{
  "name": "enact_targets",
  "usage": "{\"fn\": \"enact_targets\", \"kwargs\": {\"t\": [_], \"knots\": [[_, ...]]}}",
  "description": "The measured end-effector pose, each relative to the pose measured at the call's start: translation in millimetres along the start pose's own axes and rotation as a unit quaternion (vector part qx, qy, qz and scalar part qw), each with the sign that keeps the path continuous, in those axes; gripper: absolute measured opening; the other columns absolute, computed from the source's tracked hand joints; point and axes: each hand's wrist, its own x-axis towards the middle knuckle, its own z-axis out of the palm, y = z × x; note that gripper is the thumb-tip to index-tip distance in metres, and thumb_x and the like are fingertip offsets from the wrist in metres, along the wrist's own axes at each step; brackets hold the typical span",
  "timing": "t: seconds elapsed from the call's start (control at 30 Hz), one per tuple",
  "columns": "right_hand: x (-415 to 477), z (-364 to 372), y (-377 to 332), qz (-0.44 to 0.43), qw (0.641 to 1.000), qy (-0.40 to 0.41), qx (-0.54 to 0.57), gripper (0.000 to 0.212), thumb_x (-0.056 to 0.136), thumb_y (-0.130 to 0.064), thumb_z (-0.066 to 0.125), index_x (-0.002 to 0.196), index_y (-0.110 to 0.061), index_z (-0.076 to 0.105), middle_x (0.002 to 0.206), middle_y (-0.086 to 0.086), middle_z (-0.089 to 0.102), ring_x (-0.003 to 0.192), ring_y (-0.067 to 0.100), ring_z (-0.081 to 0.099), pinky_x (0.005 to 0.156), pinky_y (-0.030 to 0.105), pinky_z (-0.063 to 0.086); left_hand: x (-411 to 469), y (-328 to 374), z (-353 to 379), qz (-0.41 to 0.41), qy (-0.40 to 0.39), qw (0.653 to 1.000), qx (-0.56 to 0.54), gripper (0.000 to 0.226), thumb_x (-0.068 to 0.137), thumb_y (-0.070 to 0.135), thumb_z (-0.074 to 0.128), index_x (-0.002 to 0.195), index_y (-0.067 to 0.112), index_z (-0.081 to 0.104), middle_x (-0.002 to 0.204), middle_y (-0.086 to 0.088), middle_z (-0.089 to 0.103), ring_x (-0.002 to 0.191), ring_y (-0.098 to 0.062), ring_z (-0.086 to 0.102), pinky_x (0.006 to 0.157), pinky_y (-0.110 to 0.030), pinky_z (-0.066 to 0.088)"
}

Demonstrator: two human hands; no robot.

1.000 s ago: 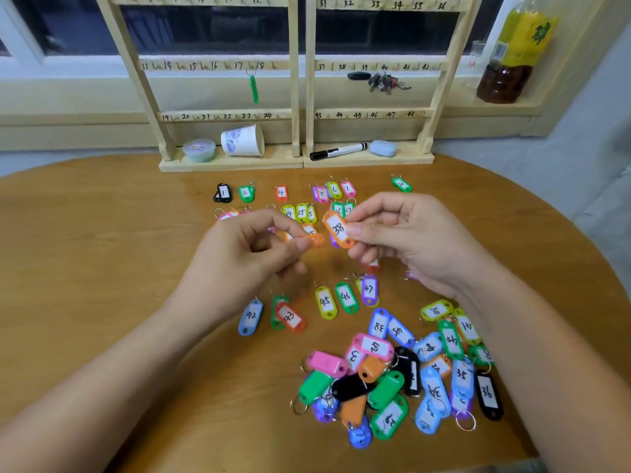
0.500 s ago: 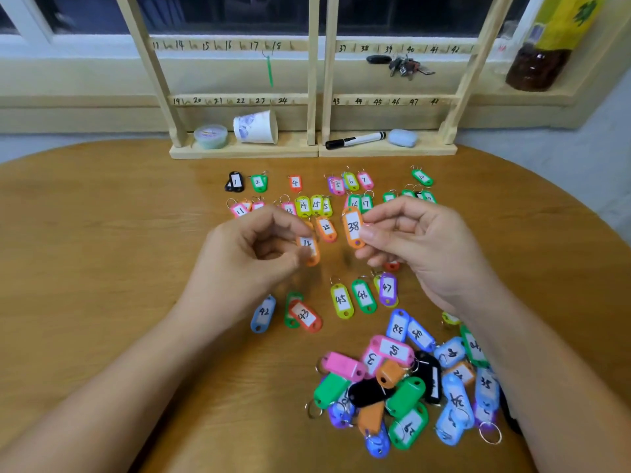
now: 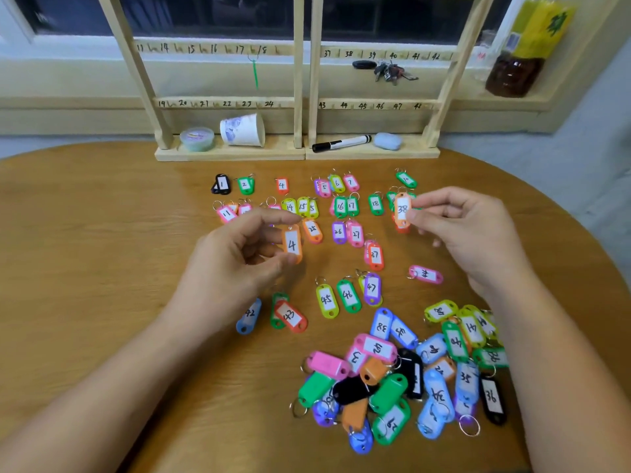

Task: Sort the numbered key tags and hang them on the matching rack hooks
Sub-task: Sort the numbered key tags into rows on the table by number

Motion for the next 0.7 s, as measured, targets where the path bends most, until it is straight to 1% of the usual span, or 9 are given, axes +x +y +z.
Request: {"fn": "enact_targets", "kwargs": {"t": [0.07, 0.13, 0.2, 0.27, 0.37, 0.4, 0.5, 0.6, 0.7], "knots": [[-0.1, -9.0, 1.8, 0.017, 1.0, 0.001, -0.01, 0.012, 0.086, -0.013, 0.087, 0.095, -0.018, 0.079, 0.075, 0.001, 0.078, 0.065, 0.006, 0.063, 0.056, 0.022, 0.042, -0.1, -0.6, 1.3, -0.003, -0.004, 1.0, 0.0, 0.047, 0.088, 0.003, 0.083, 0.122, 0.034, 0.074, 0.099, -0.005, 0.076, 0.085, -0.015, 0.07, 0.076, -0.029, 0.055], [-1.7, -14.5, 2.9, 0.029, 0.999, -0.001, -0.025, 0.012, 0.086, -0.012, 0.087, 0.094, -0.017, 0.08, 0.075, 0.001, 0.077, 0.062, 0.004, 0.062, 0.054, 0.016, 0.042, -0.5, -0.7, 3.0, -0.012, -0.003, 1.0, 0.007, 0.048, 0.088, 0.003, 0.083, 0.122, 0.036, 0.074, 0.097, -0.003, 0.076, 0.086, -0.015, 0.071, 0.078, -0.033, 0.057], [-5.0, -12.3, 4.5, 0.044, 0.997, -0.023, -0.052, 0.013, 0.084, -0.01, 0.088, 0.093, -0.015, 0.08, 0.077, 0.003, 0.078, 0.06, 0.003, 0.063, 0.055, 0.013, 0.043, -1.3, -0.4, 4.3, -0.021, -0.006, 1.0, 0.014, 0.049, 0.089, 0.003, 0.083, 0.122, 0.038, 0.074, 0.095, -0.001, 0.077, 0.086, -0.017, 0.073, 0.08, -0.037, 0.059], [-8.2, -5.5, 7.1, 0.061, 0.993, -0.048, -0.084, 0.014, 0.082, -0.01, 0.09, 0.091, -0.015, 0.08, 0.078, 0.005, 0.079, 0.061, 0.006, 0.066, 0.061, 0.019, 0.048, -2.5, 0.0, 5.3, -0.029, -0.01, 0.999, 0.015, 0.051, 0.089, 0.002, 0.083, 0.123, 0.039, 0.073, 0.095, -0.001, 0.077, 0.088, -0.019, 0.074, 0.082, -0.039, 0.06], [-8.7, 2.5, 12.9, 0.072, 0.986, -0.057, -0.142, 0.014, 0.081, -0.014, 0.092, 0.087, -0.018, 0.079, 0.078, 0.004, 0.079, 0.072, 0.02, 0.076, 0.072, 0.036, 0.058, -4.7, 3.1, 7.0, -0.053, -0.012, 0.999, -0.003, 0.059, 0.086, 0.001, 0.085, 0.127, 0.041, 0.069, 0.095, -0.002, 0.078, 0.089, -0.022, 0.077, 0.085, -0.04, 0.062], [-8.6, 3.9, 13.8, 0.073, 0.983, -0.058, -0.16, 0.014, 0.081, -0.015, 0.091, 0.087, -0.018, 0.079, 0.077, 0.003, 0.079, 0.075, 0.023, 0.077, 0.075, 0.039, 0.059, -5.4, 4.5, 7.3, -0.062, -0.013, 0.998, -0.013, 0.063, 0.085, 0.001, 0.086, 0.129, 0.04, 0.068, 0.094, -0.003, 0.079, 0.088, -0.022, 0.078, 0.086, -0.04, 0.063], [-8.1, 4.9, 15.4, 0.071, 0.976, -0.052, -0.202, 0.014, 0.081, -0.019, 0.092, 0.085, -0.02, 0.078, 0.075, -0.003, 0.078, 0.075, 0.021, 0.077, 0.076, 0.039, 0.059, -5.9, 8.4, 7.8, -0.078, -0.018, 0.997, -0.021, 0.068, 0.081, 0.004, 0.09, 0.133, 0.04, 0.064, 0.094, -0.004, 0.08, 0.09, -0.025, 0.079, 0.089, -0.044, 0.063], [-8.9, 3.6, 15.9, 0.055, 0.971, -0.042, -0.228, 0.013, 0.083, -0.025, 0.09, 0.083, -0.023, 0.078, 0.073, -0.005, 0.076, 0.072, 0.016, 0.074, 0.072, 0.037, 0.057, -5.6, 10.7, 8.2, -0.08, -0.015, 0.996, -0.017, 0.07, 0.079, 0.009, 0.092, 0.134, 0.041, 0.063, 0.093, -0.004, 0.081, 0.091, -0.027, 0.079, 0.09, -0.047, 0.063], [-14.0, 10.8, 11.9, 0.002, 0.977, -0.053, -0.208, 0.01, 0.089, -0.025, 0.084, 0.082, -0.026, 0.077, 0.072, -0.005, 0.072, 0.061, 0.008, 0.062, 0.064, 0.032, 0.05, -6.4, 11.8, 10.8, -0.081, -0.019, 0.996, -0.025, 0.065, 0.08, 0.01, 0.092, 0.131, 0.039, 0.064, 0.091, -0.005, 0.081, 0.088, -0.031, 0.078, 0.086, -0.047, 0.062]]}}
